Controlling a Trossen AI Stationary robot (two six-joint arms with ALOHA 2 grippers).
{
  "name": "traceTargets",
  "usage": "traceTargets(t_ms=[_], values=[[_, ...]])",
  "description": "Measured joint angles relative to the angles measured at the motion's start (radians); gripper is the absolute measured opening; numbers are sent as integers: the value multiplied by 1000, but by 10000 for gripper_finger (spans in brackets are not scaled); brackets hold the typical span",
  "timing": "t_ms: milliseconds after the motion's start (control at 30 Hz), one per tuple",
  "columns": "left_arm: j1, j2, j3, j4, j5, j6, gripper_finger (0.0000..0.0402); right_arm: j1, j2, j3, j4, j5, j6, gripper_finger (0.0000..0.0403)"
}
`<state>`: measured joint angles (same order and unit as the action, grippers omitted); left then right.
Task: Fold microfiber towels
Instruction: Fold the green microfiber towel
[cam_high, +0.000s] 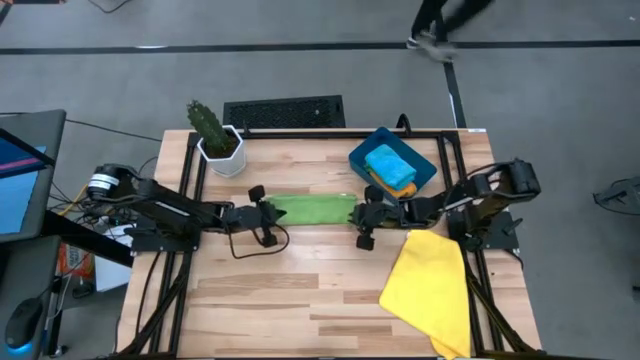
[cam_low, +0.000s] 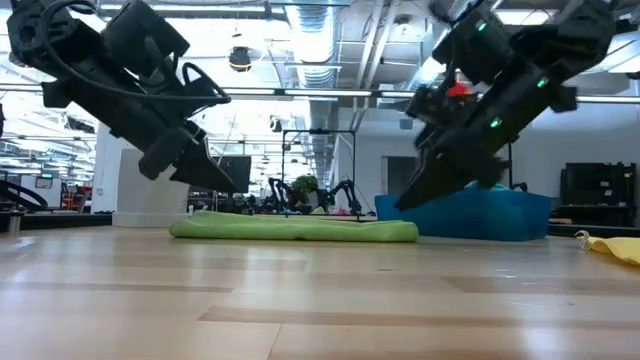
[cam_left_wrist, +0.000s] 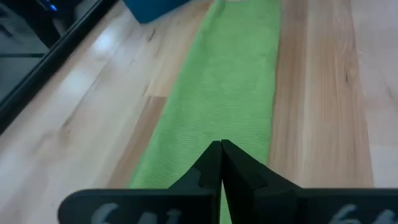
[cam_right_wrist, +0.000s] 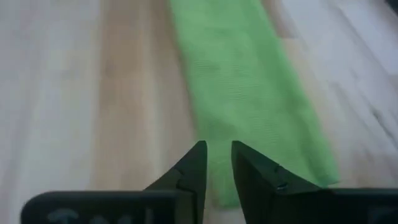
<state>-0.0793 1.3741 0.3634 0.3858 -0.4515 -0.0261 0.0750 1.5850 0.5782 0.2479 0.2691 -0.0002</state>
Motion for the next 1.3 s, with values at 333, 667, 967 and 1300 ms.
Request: traceTargets(t_ms=[333,667,967,1300], values=[[3,170,0,83,-67,33,0,-30,135,4,43,-3,37,71],[2,214,1,96,-83,5,0,-27,4,0,39,32,3,58],[2,87,1,79,-105,48,0,-108,42,-2,96,67,-7,58],[24,75,1,159,-23,85,0,-44,39,0,102,-3,-1,58]])
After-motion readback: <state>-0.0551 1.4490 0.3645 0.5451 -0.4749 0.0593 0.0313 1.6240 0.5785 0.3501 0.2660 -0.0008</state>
